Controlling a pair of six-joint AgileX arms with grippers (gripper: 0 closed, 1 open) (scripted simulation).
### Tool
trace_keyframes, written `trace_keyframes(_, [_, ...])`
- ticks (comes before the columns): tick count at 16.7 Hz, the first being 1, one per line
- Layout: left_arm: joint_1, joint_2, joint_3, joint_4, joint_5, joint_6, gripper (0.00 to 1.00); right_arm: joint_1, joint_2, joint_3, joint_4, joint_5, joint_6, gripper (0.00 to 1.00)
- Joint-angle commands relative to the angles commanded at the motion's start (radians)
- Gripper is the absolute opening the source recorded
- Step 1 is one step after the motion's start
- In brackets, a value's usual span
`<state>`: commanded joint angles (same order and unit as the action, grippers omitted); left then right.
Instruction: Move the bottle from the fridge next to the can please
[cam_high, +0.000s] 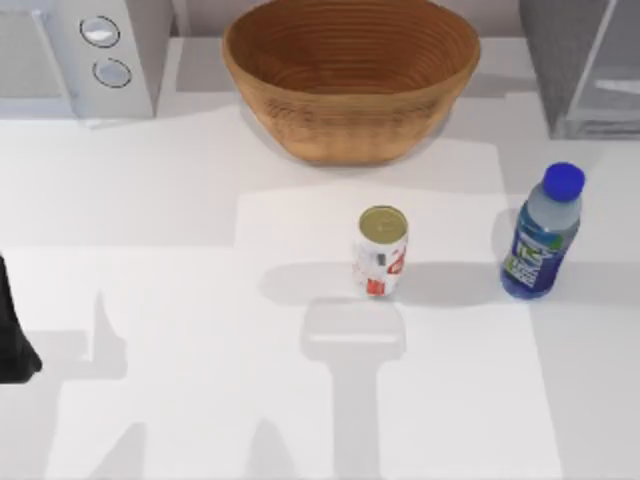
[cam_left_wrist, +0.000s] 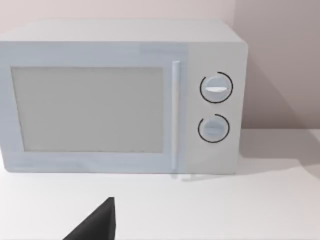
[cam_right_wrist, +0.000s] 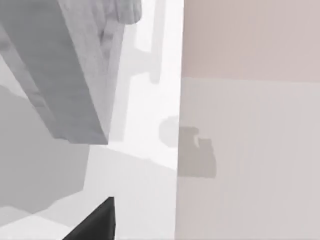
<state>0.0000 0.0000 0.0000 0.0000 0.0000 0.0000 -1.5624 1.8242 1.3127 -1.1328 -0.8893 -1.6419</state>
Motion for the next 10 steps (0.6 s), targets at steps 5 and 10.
trace_keyframes(5, [0.000, 0.000, 0.000, 0.000, 0.000, 0.000, 1.00, 0.271, 0.008, -0.006, 0.366, 0.065, 0.484, 1.00])
trace_keyframes(10, [0.000, 0.000, 0.000, 0.000, 0.000, 0.000, 1.00, 0.521, 0.008, -0.014, 0.703, 0.125, 0.875, 1.00])
